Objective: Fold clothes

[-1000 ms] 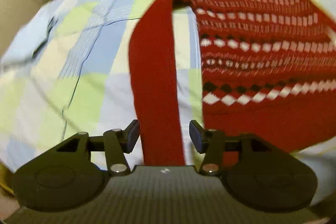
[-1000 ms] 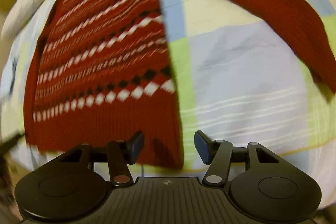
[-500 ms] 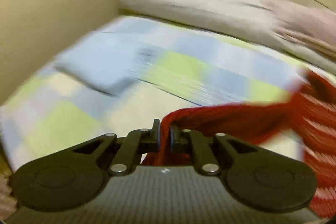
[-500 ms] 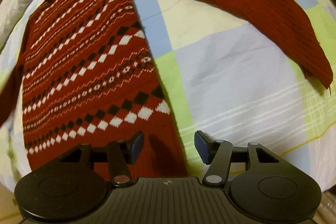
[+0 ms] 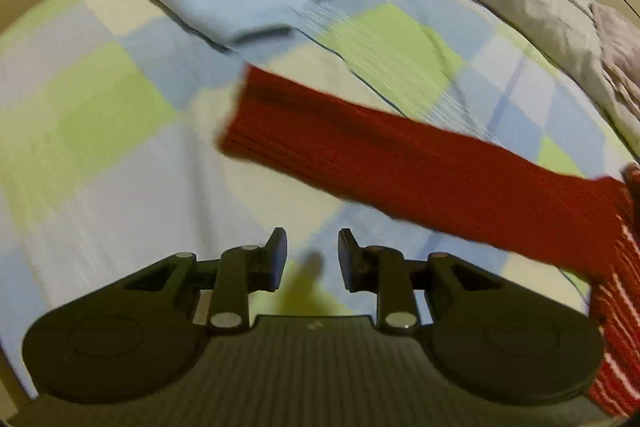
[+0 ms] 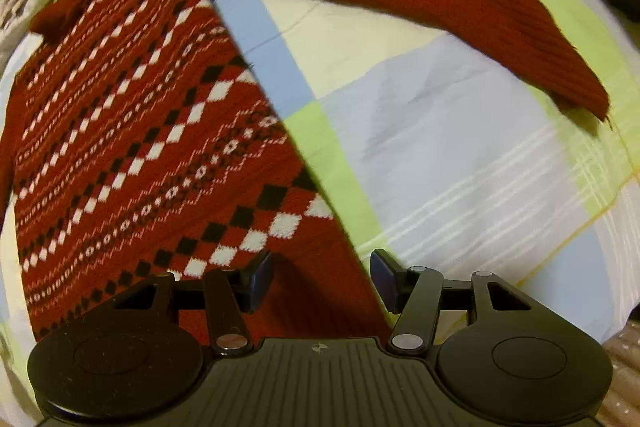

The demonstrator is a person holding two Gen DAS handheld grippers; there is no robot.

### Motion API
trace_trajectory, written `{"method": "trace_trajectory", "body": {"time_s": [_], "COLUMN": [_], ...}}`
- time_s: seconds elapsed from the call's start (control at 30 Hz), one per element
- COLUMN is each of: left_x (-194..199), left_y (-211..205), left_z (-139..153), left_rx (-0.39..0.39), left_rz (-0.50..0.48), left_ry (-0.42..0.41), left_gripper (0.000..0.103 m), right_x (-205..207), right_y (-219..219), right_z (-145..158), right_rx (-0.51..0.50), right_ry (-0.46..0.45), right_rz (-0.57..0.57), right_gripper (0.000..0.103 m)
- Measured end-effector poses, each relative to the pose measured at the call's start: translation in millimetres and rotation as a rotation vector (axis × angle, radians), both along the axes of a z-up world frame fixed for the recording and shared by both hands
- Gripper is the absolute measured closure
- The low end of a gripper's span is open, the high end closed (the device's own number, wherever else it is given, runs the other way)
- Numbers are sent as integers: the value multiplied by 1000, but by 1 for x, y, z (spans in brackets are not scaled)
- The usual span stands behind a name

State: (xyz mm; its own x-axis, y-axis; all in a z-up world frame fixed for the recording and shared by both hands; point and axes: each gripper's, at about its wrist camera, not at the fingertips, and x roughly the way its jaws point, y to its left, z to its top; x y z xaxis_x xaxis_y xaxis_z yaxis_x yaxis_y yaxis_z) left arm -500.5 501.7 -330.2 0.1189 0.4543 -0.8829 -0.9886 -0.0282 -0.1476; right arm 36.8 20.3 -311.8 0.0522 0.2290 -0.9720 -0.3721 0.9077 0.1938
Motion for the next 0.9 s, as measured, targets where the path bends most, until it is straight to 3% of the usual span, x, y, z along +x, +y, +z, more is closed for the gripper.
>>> {"method": "trace_trajectory", "body": {"time_s": [0.1,0.3,0.47,0.57,0.67,0.77,0.8,0.83,0.87,0.9], "left_x": [30,84,116,134,153,171,176,180,183,186], "left_y": [-17,-78,-131,-160,-183,-204,-210,-214,-218,-222], "left_z": [-7,-14,-8,0,6,10,12,15,19,22], "left_rx": [-57,-116,-150,-147,-138,-136,-134,-129,-124,-119], "left_rz": [-66,-186,-226,-246,-255,-267,-271,-273,-274,-276], "left_ry": [-48,-100,-133,-132,-129,-122,-123,-127,-131,-135], "left_gripper": [80,80,79,79,79,79,79,79,79,79], "right_x": [3,25,46,60,75,87,91,96,102,109], "right_y": [-18,-84,-136,-169,-211,-231,-237,-238,-239,-237], "right_z": [4,14,25,21,1,-36,-46,-44,-38,-20], "right_rx": [22,183,149,193,440,675,743,758,771,775], "right_ry": [-21,-63,-230,-264,-145,56,111,84,47,-40], "right_rz": [-76,-357,-340,-366,-645,-951,-1040,-1065,-1075,-1004], "right_gripper": [46,46,46,46,46,47,59,99,99,99]}}
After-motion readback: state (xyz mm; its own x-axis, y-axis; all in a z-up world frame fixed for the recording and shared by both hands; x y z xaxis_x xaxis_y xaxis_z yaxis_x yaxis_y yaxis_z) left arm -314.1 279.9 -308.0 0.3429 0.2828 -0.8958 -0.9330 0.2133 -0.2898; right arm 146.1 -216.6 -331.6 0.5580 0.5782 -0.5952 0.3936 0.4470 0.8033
